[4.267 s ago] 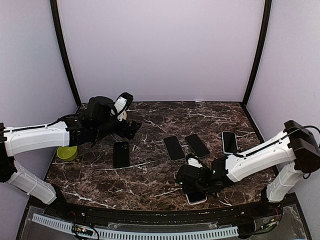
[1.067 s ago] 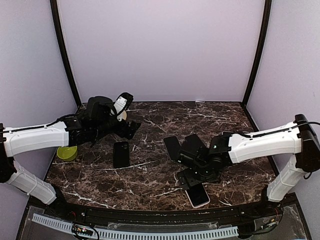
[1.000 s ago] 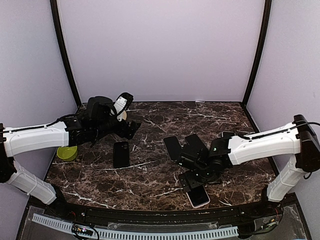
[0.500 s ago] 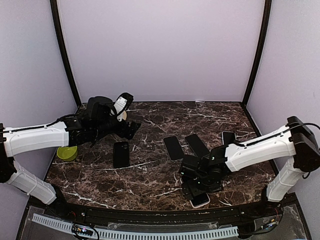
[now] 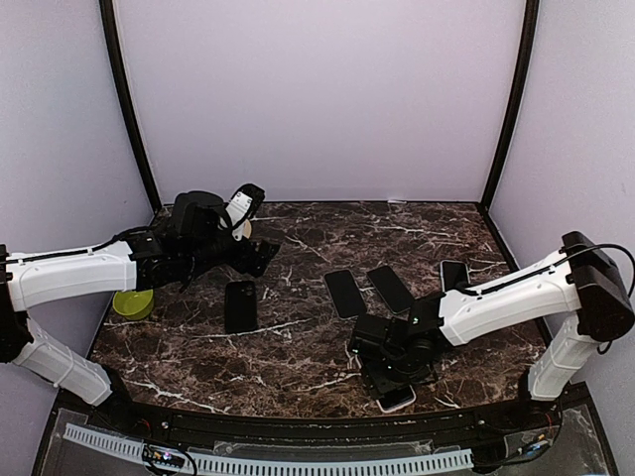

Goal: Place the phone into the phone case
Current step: Pick up the phone with the phone case at the corner of the board, then pass from the right arm to the left

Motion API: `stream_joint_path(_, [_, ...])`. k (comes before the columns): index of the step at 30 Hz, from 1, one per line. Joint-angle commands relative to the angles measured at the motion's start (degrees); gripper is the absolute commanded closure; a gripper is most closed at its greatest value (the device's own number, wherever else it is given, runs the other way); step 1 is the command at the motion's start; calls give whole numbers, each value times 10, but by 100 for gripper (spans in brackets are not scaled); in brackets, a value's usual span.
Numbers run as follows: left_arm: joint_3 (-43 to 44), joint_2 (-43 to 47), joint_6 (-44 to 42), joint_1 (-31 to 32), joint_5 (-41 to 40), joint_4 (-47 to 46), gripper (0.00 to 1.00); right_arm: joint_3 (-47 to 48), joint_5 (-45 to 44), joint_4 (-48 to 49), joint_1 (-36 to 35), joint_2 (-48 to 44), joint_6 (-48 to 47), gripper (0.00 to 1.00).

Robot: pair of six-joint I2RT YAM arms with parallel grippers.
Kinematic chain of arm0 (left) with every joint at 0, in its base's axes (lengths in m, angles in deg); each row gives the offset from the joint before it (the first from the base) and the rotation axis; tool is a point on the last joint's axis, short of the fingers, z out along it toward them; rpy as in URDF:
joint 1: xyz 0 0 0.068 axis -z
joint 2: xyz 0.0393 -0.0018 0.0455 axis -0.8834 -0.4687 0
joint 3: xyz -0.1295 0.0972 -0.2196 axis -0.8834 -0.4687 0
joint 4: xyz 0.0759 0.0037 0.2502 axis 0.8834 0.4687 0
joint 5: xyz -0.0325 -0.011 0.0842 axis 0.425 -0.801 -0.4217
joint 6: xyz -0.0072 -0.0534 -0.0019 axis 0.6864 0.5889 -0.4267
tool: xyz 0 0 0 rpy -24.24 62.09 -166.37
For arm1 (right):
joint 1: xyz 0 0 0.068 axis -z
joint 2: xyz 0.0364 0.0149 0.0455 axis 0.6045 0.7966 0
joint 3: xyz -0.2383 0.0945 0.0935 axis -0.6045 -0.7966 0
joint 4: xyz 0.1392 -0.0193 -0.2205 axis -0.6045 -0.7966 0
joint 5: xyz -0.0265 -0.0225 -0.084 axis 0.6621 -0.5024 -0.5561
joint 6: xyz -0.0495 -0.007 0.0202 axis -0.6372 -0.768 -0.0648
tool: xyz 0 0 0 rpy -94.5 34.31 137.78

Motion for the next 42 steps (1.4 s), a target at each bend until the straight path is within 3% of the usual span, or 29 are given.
stream_joint_path(1, [-7, 9, 0, -4, 4, -6, 2, 3, -12, 4, -4, 9, -8, 48])
stream_joint_path(7, [-8, 8, -1, -4, 10, -7, 2, 9, -23, 46, -4, -22, -35, 61])
stream_joint_path(12, [-10, 14, 0, -4, 41, -14, 4, 29, -88, 93, -4, -59, -67, 69])
stream_joint_path(15, [-19, 25, 5, -4, 98, -41, 6, 39, -141, 150, -6, -79, -103, 71])
stream_joint_path(22, [-82, 66, 66, -1, 359, -187, 12, 63, -287, 334, -17, -102, -219, 74])
stream_joint_path(26, [-124, 81, 88, 13, 420, -269, 13, 82, -349, 436, -20, -95, -285, 76])
stream_joint_path(35, [-154, 85, 113, 32, 387, -321, 16, 104, -358, 552, -54, -62, -404, 76])
stream_joint_path(39, [-171, 109, 105, 31, 333, -339, 27, 101, -339, 575, -66, -57, -425, 75])
stream_joint_path(42, [-173, 116, 87, 32, 349, -341, 37, 108, -337, 574, -68, -50, -432, 75])
